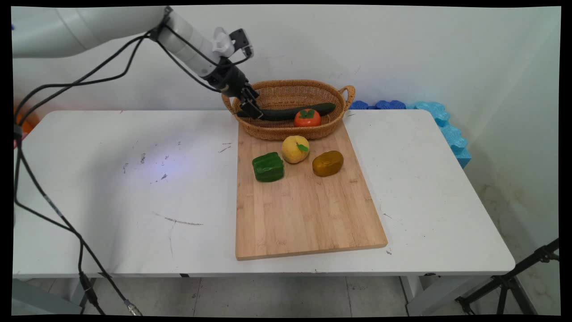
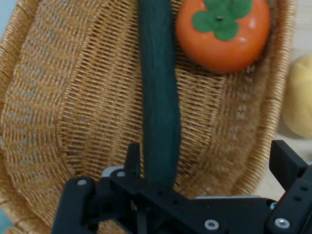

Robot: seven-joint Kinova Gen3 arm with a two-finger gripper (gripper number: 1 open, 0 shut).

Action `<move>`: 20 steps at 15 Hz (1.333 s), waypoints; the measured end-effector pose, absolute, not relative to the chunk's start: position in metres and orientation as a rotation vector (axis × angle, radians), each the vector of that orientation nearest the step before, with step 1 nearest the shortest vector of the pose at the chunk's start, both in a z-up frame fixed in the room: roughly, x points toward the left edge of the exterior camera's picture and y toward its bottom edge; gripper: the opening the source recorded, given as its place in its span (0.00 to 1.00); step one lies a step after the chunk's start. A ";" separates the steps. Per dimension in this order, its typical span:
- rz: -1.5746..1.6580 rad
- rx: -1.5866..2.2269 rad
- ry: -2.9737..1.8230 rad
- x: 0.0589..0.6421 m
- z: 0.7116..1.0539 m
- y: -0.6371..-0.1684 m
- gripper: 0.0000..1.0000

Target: Pick up the cucumber from the vegetable basket

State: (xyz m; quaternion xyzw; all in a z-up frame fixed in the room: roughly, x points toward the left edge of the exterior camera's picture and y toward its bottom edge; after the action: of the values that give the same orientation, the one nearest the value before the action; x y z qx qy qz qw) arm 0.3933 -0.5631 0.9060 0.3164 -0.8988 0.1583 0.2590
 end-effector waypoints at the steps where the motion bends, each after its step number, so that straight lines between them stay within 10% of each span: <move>1: 0.437 0.867 -2.439 0.389 0.903 -0.569 1.00; 20: 0.473 0.877 -2.525 0.339 0.841 -0.628 1.00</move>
State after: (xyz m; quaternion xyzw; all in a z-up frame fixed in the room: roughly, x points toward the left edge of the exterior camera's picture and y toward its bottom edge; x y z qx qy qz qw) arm 0.3394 -0.6278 0.8406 0.3157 -0.9091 0.1703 0.2120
